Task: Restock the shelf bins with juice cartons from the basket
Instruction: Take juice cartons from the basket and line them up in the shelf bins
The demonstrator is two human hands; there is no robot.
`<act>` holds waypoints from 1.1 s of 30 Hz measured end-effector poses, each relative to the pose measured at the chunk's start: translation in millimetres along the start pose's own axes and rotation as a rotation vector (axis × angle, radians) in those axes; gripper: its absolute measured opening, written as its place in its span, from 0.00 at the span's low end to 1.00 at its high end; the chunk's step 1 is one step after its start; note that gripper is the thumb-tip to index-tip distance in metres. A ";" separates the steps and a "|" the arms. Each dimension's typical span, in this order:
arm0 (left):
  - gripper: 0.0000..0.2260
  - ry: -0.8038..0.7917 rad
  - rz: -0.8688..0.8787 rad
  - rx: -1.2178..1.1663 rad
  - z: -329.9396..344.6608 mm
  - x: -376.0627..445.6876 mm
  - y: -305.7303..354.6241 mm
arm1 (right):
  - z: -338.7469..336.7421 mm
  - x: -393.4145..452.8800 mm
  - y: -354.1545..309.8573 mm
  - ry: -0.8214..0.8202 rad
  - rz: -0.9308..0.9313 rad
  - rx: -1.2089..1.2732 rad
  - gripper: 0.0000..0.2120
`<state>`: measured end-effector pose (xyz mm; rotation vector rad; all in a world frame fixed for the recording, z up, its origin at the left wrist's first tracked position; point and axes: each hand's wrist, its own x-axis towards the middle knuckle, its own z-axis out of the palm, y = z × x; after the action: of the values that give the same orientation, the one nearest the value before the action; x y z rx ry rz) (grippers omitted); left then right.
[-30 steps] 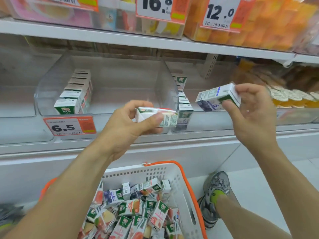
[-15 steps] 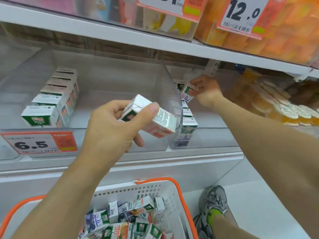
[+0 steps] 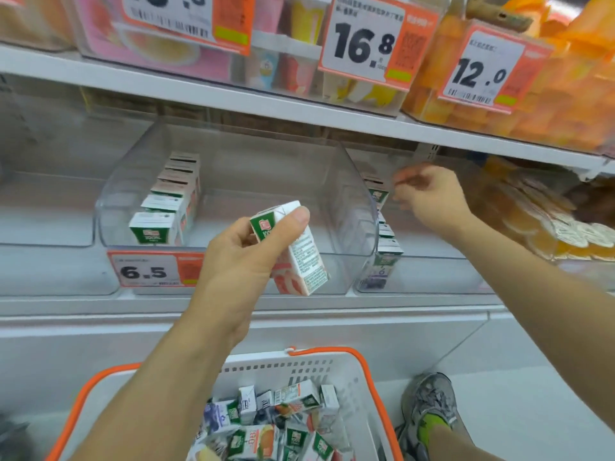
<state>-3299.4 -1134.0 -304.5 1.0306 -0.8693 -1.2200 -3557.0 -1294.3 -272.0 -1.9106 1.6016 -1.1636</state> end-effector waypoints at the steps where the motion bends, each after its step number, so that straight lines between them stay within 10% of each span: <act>1: 0.25 -0.044 -0.053 -0.078 -1.8 -3.2 0.9 | -2.7 -22.1 -15.6 -0.088 -0.008 0.078 0.08; 10: 0.31 -0.100 -0.008 0.258 -35.4 -46.8 11.2 | 17.2 -149.0 -133.0 -0.722 -0.039 0.335 0.28; 20: 0.07 -0.063 0.066 0.549 -156.5 -85.2 52.3 | 122.4 -173.3 -206.8 -0.817 -0.132 0.310 0.15; 26: 0.11 0.100 0.229 0.537 -216.4 -95.0 84.0 | 190.6 -175.7 -253.0 -0.771 -0.213 0.375 0.17; 33: 0.14 0.633 0.342 0.838 -314.5 -68.2 94.4 | 264.5 -141.5 -302.5 -0.444 -0.402 0.390 0.14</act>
<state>-2985.8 -1015.7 -313.4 1.7154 -0.9964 -0.1571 -3162.7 -1134.5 -250.9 -2.0777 0.7223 -1.0030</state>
